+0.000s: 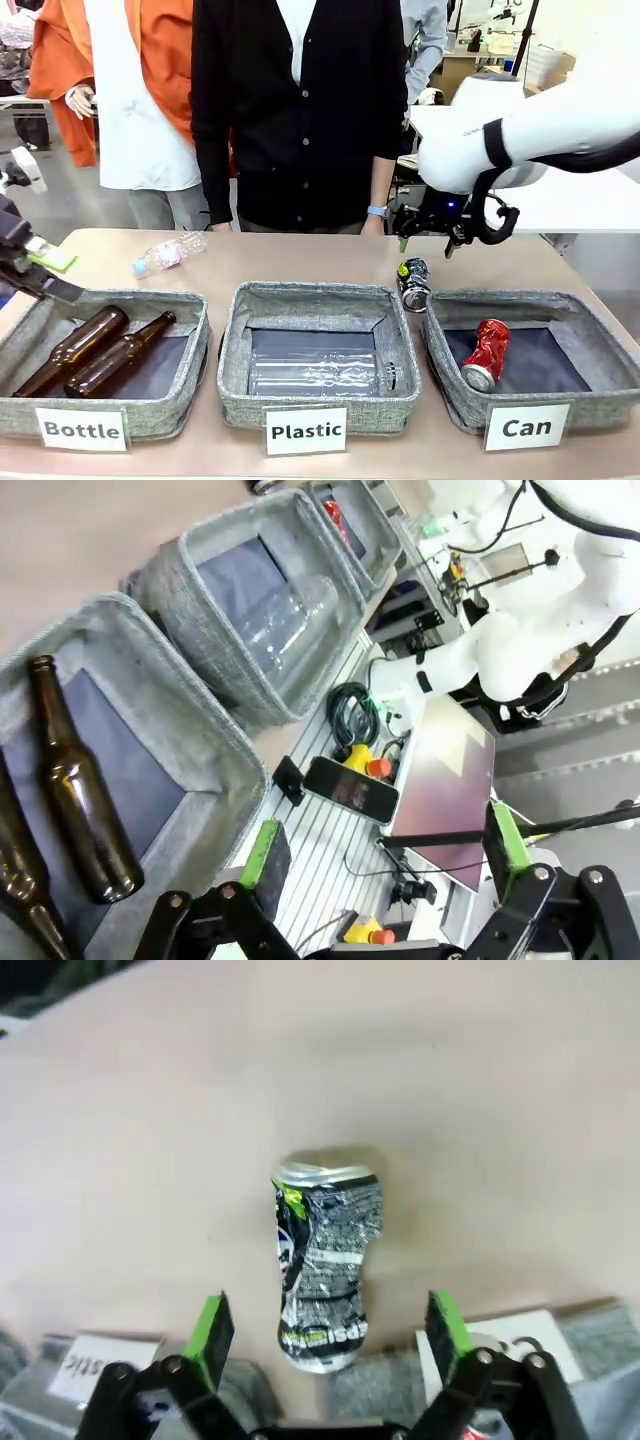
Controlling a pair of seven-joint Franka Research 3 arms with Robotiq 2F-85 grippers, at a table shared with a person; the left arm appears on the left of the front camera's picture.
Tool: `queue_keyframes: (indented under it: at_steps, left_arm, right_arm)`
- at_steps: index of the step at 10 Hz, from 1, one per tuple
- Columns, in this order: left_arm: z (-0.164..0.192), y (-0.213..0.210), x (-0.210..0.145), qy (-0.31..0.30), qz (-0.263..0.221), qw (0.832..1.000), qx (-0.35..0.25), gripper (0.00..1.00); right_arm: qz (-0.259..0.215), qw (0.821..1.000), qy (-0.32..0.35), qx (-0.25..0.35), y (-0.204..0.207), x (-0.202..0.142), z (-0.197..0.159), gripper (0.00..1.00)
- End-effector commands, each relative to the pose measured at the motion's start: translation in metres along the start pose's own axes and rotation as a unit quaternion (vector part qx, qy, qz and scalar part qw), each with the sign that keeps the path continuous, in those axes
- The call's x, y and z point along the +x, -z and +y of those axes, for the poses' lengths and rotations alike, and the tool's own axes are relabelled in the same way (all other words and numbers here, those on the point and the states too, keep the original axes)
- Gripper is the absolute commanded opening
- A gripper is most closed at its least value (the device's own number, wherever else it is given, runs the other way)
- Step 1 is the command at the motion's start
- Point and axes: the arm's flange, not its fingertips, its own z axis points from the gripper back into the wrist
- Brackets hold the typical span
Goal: Sort the can waste into the basket.
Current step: Pick up the can waste from the table and place it in the right Fabric basket.
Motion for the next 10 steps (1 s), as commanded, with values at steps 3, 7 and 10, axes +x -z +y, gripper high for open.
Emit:
queue_keyframes:
  at_steps: [3,7,10]
  left_arm:
    - [-0.005,-0.022,-0.003,0.004,-0.012,1.0,0.001,1.0]
    - [-0.005,-0.022,-0.003,0.004,-0.012,1.0,0.001,1.0]
    - [-0.005,-0.022,-0.003,0.004,-0.012,1.0,0.001,1.0]
  right_arm:
    - [0.035,0.998,0.027,-0.05,0.047,0.024,0.017,1.0]
    - [0.052,0.997,0.024,-0.042,0.076,0.02,0.007,1.0]
    - [0.049,0.998,0.015,-0.046,0.076,0.017,0.01,0.41]
